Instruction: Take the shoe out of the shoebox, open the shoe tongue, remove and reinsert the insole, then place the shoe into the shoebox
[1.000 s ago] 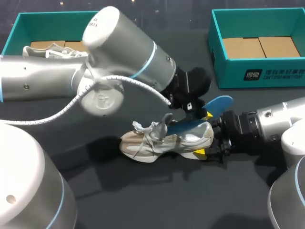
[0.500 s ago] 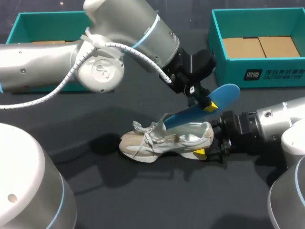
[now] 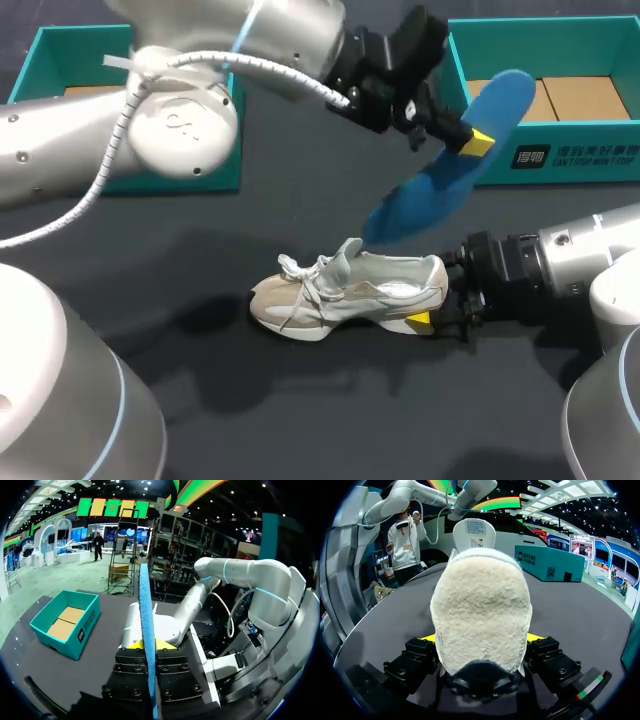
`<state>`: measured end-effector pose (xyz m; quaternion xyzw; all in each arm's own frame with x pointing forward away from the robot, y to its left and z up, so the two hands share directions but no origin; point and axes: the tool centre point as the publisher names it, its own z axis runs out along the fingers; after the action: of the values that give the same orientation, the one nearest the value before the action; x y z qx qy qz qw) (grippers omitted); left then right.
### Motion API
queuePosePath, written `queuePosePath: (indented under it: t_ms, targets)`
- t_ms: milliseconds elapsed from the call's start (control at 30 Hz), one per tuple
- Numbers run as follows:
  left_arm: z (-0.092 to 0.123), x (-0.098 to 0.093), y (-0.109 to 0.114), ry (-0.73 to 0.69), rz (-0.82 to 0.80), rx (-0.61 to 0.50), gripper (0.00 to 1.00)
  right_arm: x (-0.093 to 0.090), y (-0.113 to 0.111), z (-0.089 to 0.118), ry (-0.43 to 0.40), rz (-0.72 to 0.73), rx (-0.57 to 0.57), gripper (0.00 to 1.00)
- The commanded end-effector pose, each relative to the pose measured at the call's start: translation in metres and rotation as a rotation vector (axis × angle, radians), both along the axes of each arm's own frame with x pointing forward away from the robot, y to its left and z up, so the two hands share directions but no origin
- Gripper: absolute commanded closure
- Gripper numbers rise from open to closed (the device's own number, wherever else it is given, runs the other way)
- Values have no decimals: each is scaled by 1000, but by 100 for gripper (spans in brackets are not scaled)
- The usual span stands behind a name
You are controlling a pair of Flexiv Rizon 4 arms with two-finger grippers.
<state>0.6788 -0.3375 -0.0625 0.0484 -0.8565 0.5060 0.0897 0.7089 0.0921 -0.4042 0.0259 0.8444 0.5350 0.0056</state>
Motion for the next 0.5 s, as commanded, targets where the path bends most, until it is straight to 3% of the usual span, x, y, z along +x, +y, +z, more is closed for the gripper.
queuePosePath:
  t_ms: [33,300,400,500]
  targets:
    - [12,-3,49,18,18,-82,100,-1,0,-2,0,-1,-2,100]
    - [12,-3,49,18,18,-82,100,-1,0,-2,0,-1,-2,100]
    - [36,-11,73,33,58,-200,100,-1,0,-2,0,-1,-2,100]
    - [78,-25,104,64,35,-309,100,-1,0,-2,0,-1,-2,100]
